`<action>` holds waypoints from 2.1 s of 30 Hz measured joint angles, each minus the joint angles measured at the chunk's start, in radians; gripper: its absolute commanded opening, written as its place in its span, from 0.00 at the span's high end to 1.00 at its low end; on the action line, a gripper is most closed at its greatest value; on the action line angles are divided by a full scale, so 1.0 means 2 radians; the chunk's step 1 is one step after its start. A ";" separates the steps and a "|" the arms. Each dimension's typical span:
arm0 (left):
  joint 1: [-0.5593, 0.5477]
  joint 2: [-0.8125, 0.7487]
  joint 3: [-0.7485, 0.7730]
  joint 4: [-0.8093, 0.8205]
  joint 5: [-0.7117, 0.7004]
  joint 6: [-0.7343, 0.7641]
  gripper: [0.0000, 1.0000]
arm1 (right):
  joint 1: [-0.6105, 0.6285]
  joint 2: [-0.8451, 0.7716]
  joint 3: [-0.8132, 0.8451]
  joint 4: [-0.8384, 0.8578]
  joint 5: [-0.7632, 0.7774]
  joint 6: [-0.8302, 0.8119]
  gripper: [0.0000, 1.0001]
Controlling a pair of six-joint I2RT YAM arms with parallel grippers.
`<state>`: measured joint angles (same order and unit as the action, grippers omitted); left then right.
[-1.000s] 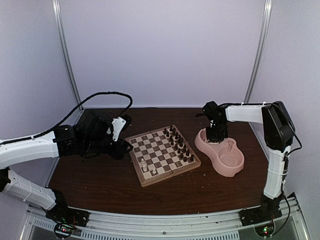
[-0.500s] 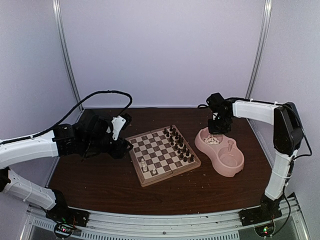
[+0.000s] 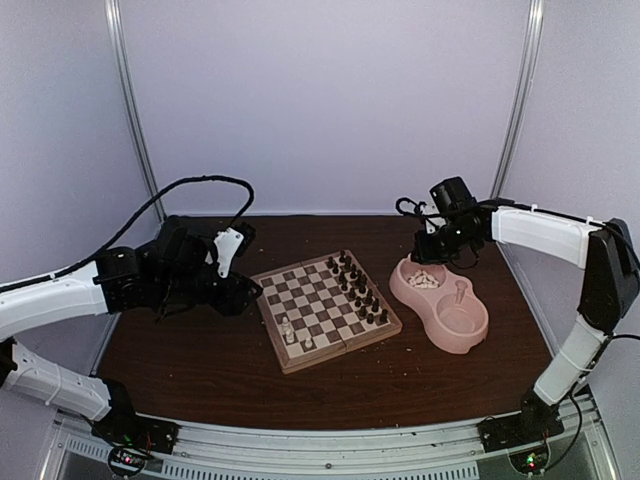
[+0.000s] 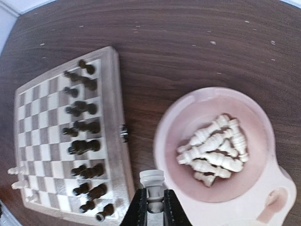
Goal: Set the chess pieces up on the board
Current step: Pick up the pawn from the storage box, then place the pawn on the chessboard.
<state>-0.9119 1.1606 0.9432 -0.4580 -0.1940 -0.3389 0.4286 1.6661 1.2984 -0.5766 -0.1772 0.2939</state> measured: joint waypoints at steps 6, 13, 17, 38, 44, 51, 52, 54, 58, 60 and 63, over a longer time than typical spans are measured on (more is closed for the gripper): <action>0.000 -0.009 0.000 -0.001 0.013 -0.016 0.44 | 0.013 -0.019 -0.027 0.051 -0.147 -0.014 0.93; 0.000 -0.012 0.000 -0.014 0.025 -0.031 0.42 | 0.089 0.010 0.002 0.042 -0.227 -0.032 0.93; 0.000 -0.012 0.000 -0.025 0.036 -0.034 0.40 | 0.126 0.022 0.019 0.030 -0.247 -0.035 0.92; 0.000 -0.051 0.000 -0.066 0.017 -0.027 0.36 | 0.233 0.193 0.261 -0.268 -0.064 -0.032 0.95; 0.000 -0.051 0.000 -0.075 0.016 -0.026 0.36 | 0.242 0.237 0.299 -0.321 -0.015 -0.042 0.94; 0.000 -0.051 0.000 -0.075 0.014 -0.026 0.36 | 0.243 0.270 0.323 -0.346 0.017 -0.045 0.93; 0.000 -0.051 0.000 -0.075 0.014 -0.026 0.36 | 0.243 0.273 0.324 -0.347 0.020 -0.045 0.93; 0.000 -0.051 0.000 -0.075 0.014 -0.026 0.36 | 0.243 0.278 0.328 -0.352 0.026 -0.046 0.93; 0.000 -0.051 0.000 -0.075 0.014 -0.026 0.36 | 0.243 0.285 0.333 -0.356 0.031 -0.052 0.85; 0.000 -0.051 0.000 -0.075 0.014 -0.026 0.36 | 0.243 0.286 0.334 -0.356 0.033 -0.053 0.81; 0.000 -0.051 0.000 -0.075 0.014 -0.026 0.36 | 0.243 0.287 0.337 -0.356 0.035 -0.055 0.76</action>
<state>-0.9119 1.0595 0.9436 -0.6075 -0.1654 -0.3912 0.9146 2.2395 1.9732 -1.2892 -0.1062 0.1844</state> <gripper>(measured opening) 0.640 0.196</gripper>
